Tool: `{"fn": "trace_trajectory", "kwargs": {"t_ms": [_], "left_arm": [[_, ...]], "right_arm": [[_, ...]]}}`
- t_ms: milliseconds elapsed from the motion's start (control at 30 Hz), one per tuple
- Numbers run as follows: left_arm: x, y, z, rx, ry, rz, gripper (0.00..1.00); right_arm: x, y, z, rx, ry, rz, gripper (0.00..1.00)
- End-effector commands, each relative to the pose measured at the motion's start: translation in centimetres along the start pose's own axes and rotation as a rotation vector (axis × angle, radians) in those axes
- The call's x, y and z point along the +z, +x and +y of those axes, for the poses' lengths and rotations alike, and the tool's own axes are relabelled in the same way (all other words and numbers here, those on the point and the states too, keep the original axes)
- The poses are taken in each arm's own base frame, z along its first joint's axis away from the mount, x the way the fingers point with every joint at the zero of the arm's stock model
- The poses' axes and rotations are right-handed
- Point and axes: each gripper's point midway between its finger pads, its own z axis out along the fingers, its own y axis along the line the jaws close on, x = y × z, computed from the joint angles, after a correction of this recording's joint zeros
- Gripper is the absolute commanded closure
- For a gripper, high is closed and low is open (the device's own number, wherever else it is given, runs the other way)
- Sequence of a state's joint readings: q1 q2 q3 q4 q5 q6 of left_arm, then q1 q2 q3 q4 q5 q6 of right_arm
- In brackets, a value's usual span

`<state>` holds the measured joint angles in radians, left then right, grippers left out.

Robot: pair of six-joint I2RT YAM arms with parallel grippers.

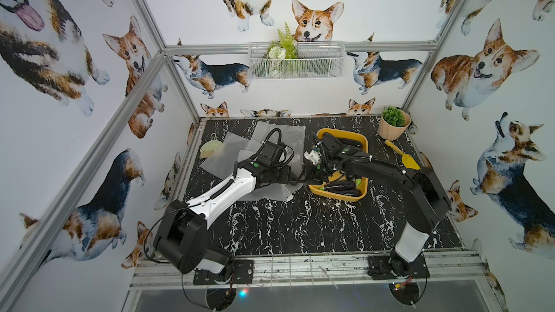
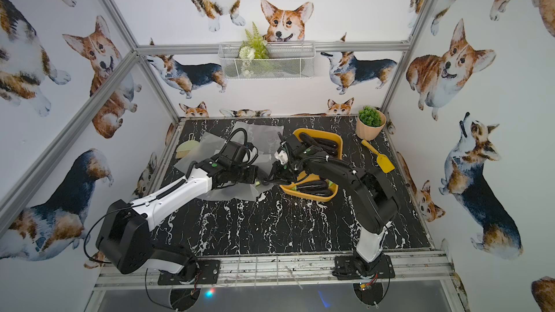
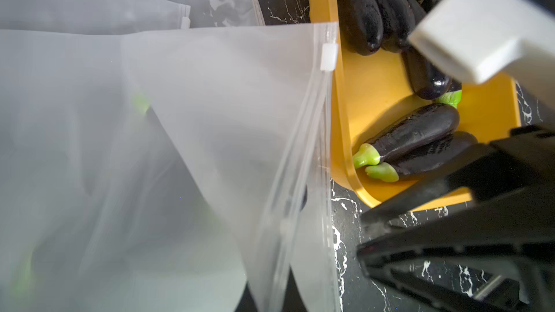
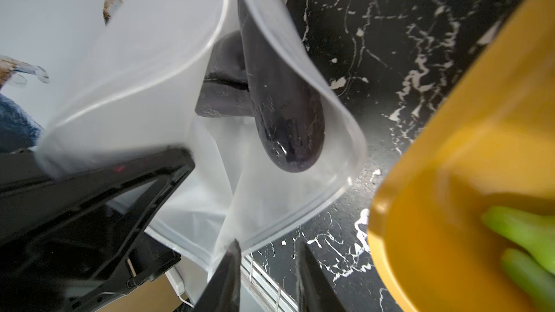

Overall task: Place the eggplant in a zip-top bag and seal the zipper
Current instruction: Place the eggplant in the zipper food storage bag.

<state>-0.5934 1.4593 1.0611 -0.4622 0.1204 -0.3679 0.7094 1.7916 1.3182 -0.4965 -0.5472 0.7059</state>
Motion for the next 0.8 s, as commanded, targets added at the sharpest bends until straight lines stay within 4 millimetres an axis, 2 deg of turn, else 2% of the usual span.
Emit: {"fn": "trace_trajectory", "kwargs": {"t_ms": [0, 100, 200, 267, 400, 500, 600, 667, 767], "left_arm": [[-0.8, -0.6, -0.6, -0.010, 0.030, -0.027, 1.00], [-1.1, -0.4, -0.6, -0.007, 0.031, -0.026, 1.00], [-1.4, -0.4, -0.4, -0.018, 0.028, -0.031, 1.00], [-1.6, -0.7, -0.4, -0.050, 0.056, -0.042, 1.00], [-1.3, -0.9, 0.3, -0.067, 0.040, -0.043, 1.00], [-0.9, -0.4, 1.8, -0.097, -0.012, -0.028, 1.00], [-0.4, -0.2, 3.1, -0.116, -0.037, -0.022, 1.00], [-0.2, -0.4, 3.4, -0.110, -0.044, -0.021, 1.00], [0.0, -0.7, 3.4, -0.089, -0.049, -0.021, 1.00]], "right_arm": [[1.6, -2.6, -0.4, -0.005, 0.048, -0.096, 0.67], [2.4, -4.7, 0.3, 0.002, 0.027, -0.151, 0.66], [3.2, -5.9, 1.0, 0.008, 0.012, -0.152, 0.63], [3.4, -7.2, 2.2, -0.012, -0.036, -0.161, 0.59], [1.4, -9.5, 4.0, -0.023, -0.088, -0.196, 0.57], [-0.9, -9.5, 4.1, -0.040, -0.098, -0.214, 0.55], [-3.1, -8.4, 1.3, -0.042, -0.048, -0.224, 0.51], [-4.6, -8.2, -2.5, 0.010, -0.008, -0.248, 0.48], [-6.4, -8.8, -8.8, 0.076, 0.165, -0.327, 0.45]]}}
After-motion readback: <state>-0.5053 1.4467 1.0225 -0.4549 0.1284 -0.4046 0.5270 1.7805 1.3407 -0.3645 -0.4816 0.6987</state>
